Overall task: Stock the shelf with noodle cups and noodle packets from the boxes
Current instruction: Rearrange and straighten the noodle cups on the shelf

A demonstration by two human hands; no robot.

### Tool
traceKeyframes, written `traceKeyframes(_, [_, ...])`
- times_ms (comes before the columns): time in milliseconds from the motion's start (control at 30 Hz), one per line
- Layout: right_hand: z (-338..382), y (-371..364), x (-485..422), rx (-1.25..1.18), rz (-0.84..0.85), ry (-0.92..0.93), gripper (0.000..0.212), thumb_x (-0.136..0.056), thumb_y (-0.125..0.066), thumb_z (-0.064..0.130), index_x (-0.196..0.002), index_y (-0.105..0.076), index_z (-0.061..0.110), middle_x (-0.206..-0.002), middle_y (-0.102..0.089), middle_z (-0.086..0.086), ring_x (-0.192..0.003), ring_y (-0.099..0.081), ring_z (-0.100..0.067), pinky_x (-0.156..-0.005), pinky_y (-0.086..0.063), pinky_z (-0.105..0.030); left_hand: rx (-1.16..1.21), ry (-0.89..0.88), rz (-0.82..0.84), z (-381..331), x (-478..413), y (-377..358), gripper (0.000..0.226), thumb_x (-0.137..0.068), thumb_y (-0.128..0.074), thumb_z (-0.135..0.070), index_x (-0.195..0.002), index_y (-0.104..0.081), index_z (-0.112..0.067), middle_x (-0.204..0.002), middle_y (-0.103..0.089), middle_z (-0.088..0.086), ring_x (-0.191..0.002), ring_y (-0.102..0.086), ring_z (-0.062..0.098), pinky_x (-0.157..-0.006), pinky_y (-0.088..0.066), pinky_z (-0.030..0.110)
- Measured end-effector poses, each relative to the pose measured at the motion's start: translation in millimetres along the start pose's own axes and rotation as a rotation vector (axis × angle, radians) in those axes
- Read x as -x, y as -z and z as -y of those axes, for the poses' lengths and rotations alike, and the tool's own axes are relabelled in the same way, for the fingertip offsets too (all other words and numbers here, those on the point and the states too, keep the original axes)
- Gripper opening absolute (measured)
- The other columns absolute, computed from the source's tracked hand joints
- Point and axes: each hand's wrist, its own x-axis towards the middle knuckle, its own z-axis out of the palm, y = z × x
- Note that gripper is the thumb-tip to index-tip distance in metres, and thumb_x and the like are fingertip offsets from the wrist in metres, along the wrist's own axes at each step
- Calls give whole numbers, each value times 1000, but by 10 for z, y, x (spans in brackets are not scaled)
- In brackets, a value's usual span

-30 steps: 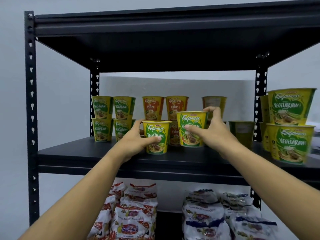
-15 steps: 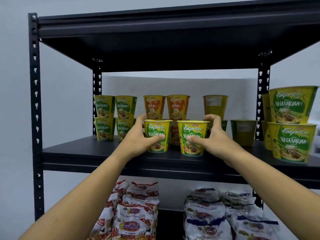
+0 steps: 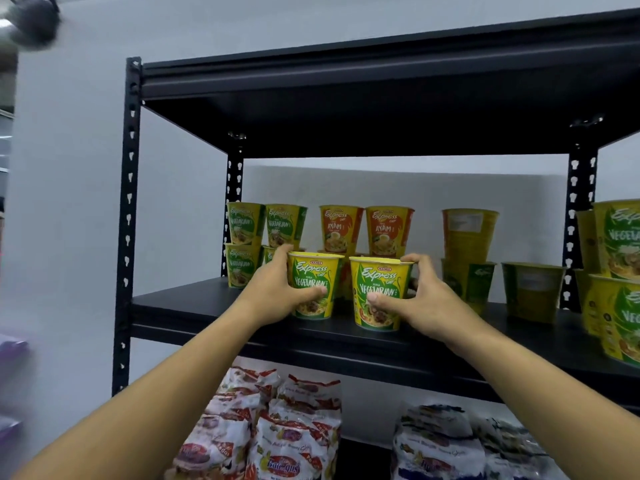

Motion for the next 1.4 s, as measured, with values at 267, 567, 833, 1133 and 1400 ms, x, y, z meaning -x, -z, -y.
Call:
traceKeyframes(267, [347, -672, -250, 53, 57, 40, 81, -74, -86, 53, -129, -28, 39, -119, -59, 11, -107, -61, -11, -90, -55, -37, -32, 75, -27, 419, 30, 531, 98, -79, -85, -43, -155, -26, -25, -124, -62, -9, -100, -64, 7, -78, -55, 21])
traceKeyframes(567, [737, -1469, -529, 70, 68, 24, 86, -76, -86, 47, -137, -27, 35, -121, -61, 7, -106, -63, -13, -91, -57, -39, -45, 75, -26, 1093, -64, 1131, 87, -82, -84, -39, -150, -32, -25, -114, -56, -17, -89, -64, 2, -67, -50, 14])
traceKeyframes(833, [883, -1891, -756, 80, 51, -8, 87, -75, -87, 46, -138, -29, 32, -124, -62, 5, -108, -63, -14, -94, -57, -40, -43, 47, -21, 1489, -223, 1358, 89, -82, -84, -40, -150, -31, -22, -111, -53, -15, -88, -65, 5, -66, -48, 12])
traceKeyframes(1133, [891, -2051, -787, 94, -31, -17, 90, -78, -85, 47, -148, -29, 34, -127, -60, 7, -106, -58, -12, -75, -45, -27, -34, 44, -43, 1587, -306, 1356, 94, -81, -85, -41, -152, -29, -18, -113, -51, -10, -93, -57, 9, -68, -44, 14])
traceKeyframes(1400, [902, -2087, -797, 83, -61, -27, 102, -81, -83, 43, -158, -18, 31, -146, -54, 1, -118, -54, -16, -89, -40, -28, -39, 41, -60, 1552, -330, 1342, 93, -79, -87, -39, -150, -32, -17, -129, -59, -1, -98, -52, 9, -74, -44, 17])
